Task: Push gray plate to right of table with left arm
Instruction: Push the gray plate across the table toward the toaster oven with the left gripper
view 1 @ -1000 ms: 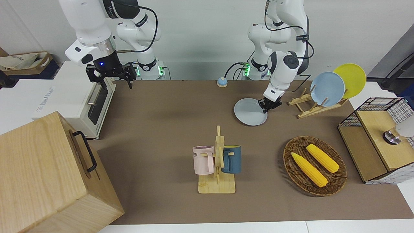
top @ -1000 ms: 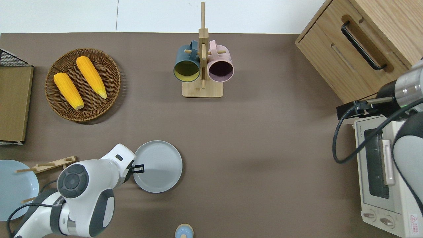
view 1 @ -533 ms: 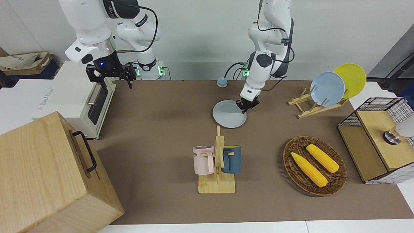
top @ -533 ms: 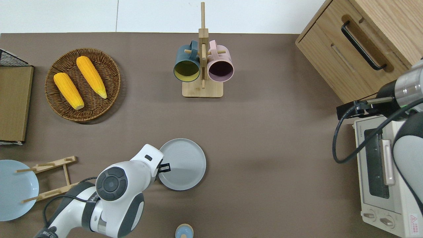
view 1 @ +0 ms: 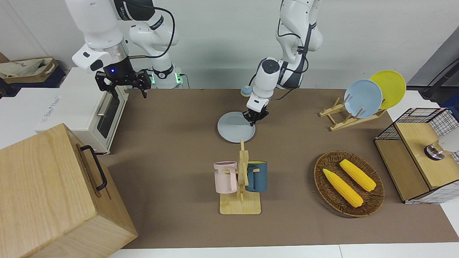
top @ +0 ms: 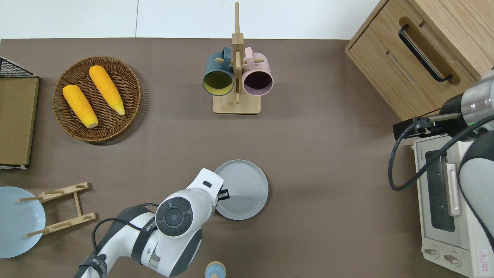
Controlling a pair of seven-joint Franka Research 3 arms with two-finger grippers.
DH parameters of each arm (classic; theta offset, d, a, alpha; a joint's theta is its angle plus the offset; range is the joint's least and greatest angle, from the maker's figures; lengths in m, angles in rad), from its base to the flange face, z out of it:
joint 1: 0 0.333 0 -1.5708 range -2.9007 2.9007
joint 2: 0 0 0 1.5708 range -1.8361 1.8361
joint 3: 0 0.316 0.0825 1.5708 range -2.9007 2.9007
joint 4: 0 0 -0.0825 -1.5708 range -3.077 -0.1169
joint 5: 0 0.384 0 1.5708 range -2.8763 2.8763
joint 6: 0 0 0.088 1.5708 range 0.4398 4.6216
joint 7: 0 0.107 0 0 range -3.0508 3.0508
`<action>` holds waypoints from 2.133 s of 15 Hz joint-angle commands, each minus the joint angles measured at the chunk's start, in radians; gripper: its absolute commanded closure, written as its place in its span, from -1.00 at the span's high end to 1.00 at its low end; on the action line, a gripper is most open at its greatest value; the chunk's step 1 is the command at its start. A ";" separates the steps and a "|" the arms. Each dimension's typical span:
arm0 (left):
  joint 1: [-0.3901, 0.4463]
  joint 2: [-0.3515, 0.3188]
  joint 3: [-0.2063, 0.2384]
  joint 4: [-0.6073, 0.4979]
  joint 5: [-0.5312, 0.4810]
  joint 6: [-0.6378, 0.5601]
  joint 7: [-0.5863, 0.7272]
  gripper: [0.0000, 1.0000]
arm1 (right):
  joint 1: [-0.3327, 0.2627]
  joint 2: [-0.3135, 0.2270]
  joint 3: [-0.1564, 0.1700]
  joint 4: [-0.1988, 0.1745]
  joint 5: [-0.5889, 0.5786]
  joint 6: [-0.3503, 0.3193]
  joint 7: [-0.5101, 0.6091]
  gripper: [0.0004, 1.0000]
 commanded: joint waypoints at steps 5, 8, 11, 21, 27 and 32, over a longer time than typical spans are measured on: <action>-0.056 0.171 -0.101 0.148 -0.011 0.042 -0.212 -1.00 | -0.001 -0.006 0.000 0.001 0.007 -0.010 0.003 0.97; -0.111 0.214 -0.101 0.216 -0.006 0.040 -0.298 -1.00 | -0.001 -0.006 0.000 0.001 0.007 -0.010 0.003 0.97; -0.152 0.287 -0.101 0.308 0.006 0.039 -0.370 -1.00 | -0.001 -0.006 0.000 0.001 0.007 -0.010 0.003 0.97; -0.242 0.433 -0.105 0.543 0.086 0.028 -0.562 -1.00 | -0.001 -0.006 0.000 0.001 0.007 -0.010 0.003 0.97; -0.242 0.430 -0.105 0.547 0.076 0.026 -0.563 0.78 | -0.001 -0.006 0.000 0.001 0.007 -0.010 0.003 0.97; -0.240 0.424 -0.103 0.549 0.083 0.011 -0.563 0.96 | -0.001 -0.006 0.000 0.001 0.007 -0.010 0.003 0.97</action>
